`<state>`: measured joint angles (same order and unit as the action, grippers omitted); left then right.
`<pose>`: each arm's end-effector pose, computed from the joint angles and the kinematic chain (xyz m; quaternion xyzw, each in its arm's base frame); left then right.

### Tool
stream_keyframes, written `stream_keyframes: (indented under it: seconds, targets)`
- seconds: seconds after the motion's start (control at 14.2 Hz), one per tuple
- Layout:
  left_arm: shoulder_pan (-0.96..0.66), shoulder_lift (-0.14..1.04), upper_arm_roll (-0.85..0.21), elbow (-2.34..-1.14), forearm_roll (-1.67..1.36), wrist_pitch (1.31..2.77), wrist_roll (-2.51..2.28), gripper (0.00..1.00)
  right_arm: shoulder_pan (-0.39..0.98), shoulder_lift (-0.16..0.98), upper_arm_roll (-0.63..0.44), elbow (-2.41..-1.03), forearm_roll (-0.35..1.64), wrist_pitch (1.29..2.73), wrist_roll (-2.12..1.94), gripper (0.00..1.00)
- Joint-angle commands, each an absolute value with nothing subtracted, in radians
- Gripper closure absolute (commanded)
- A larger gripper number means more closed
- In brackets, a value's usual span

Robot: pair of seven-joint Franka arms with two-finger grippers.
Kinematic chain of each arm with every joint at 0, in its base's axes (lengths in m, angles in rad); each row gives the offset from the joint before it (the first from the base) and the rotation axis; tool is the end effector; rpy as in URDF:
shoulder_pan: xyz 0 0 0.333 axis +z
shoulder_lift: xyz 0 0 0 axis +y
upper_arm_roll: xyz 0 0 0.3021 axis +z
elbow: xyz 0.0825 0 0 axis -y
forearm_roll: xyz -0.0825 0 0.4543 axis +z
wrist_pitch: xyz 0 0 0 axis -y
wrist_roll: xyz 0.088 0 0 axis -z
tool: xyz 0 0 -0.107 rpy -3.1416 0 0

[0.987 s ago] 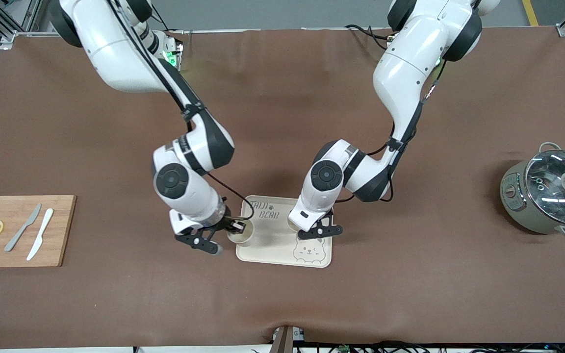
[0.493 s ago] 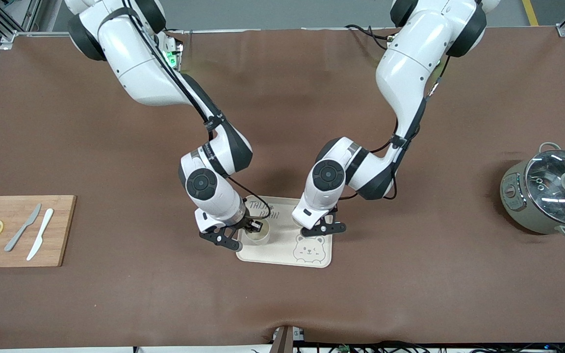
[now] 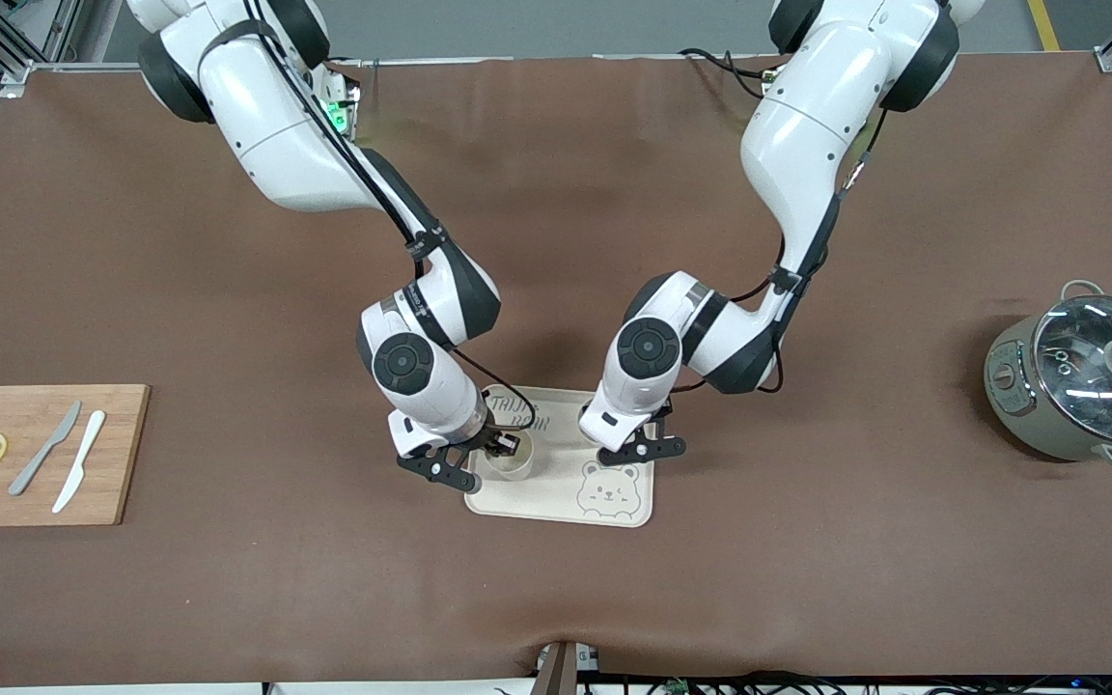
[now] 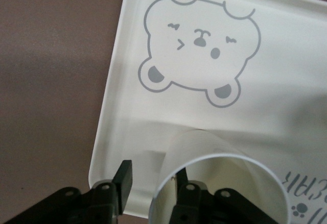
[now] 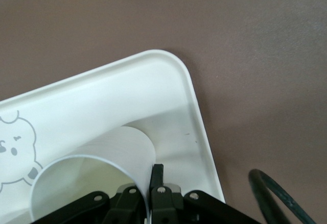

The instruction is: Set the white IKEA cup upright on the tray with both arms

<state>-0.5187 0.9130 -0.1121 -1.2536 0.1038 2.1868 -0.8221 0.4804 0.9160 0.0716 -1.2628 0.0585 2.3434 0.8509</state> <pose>0.6618 -0.4542 0.1635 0.9960 0.0883 0.0088 0.0096 0.7001 0.4163 0.1700 -0.9784 0.1826 -0.0313 0.0915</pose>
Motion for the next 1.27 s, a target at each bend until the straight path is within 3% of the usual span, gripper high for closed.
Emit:
stream_keyframes:
  seconds: [0.0, 0.21, 0.35, 0.42, 0.7, 0.99, 1.2]
  targets:
    - [-0.511, 0.853, -0.109, -1.285, 0.103, 2.174, -0.871, 0.0, 0.494, 0.936, 0.058, -1.23, 0.048, 2.344, 0.868, 1.0]
    - [-0.491, 0.783, -0.113, -1.29, 0.095, 2.085, -0.858, 0.0, 0.494, 0.94, 0.058, -1.23, 0.034, 2.344, 0.868, 0.97]
    - [-0.469, 0.753, -0.121, -1.289, 0.094, 2.045, -0.841, 0.0, 0.495, 0.939, 0.045, -1.23, 0.012, 2.342, 0.867, 0.72]
    - [-0.445, 0.736, -0.124, -1.29, 0.094, 2.034, -0.821, 0.0, 0.499, 0.937, 0.044, -1.23, -0.027, 2.341, 0.865, 0.04]
    - [-0.268, 0.626, -0.146, -1.287, 0.03, 1.951, -0.546, 0.0, 0.489, 0.888, 0.046, -1.229, -0.094, 2.281, 0.861, 0.0]
    - [0.026, 0.56, -0.144, -1.281, -0.055, 1.93, -0.111, 0.0, 0.489, 0.751, 0.054, -1.224, -0.081, 2.05, 0.859, 0.0]
    - [0.107, 0.569, -0.137, -1.281, -0.051, 1.93, -0.002, 0.0, 0.465, 0.608, 0.057, -1.226, -0.028, 1.858, 0.851, 0.0]
